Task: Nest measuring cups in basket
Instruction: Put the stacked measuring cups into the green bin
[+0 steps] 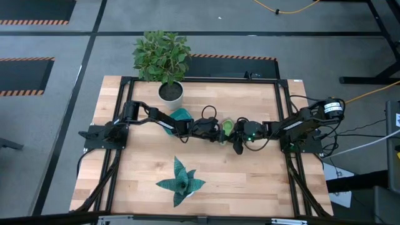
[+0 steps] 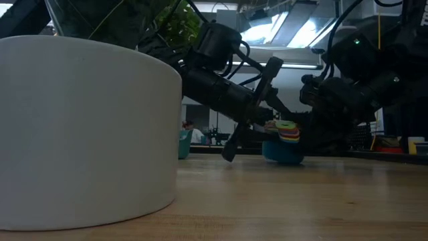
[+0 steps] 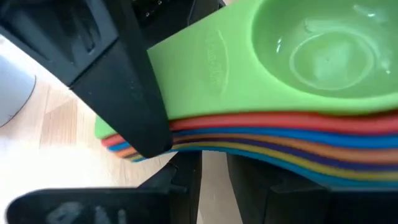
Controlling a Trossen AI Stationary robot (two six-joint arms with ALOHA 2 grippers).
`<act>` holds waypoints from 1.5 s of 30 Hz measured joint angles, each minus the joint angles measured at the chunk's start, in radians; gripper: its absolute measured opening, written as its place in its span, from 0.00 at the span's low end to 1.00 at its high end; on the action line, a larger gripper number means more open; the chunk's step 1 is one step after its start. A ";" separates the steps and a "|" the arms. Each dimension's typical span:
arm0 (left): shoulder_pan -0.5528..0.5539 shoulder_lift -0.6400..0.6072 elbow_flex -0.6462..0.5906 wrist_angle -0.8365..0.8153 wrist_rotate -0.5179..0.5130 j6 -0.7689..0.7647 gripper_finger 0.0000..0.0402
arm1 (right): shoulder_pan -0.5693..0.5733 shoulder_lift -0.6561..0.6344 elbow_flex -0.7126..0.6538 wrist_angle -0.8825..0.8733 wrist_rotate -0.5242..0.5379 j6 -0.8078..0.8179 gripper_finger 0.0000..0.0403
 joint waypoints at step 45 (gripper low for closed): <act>0.001 -0.185 -0.040 0.000 -0.052 0.065 0.21 | 0.000 -0.308 -0.030 -0.204 -0.105 -0.085 0.20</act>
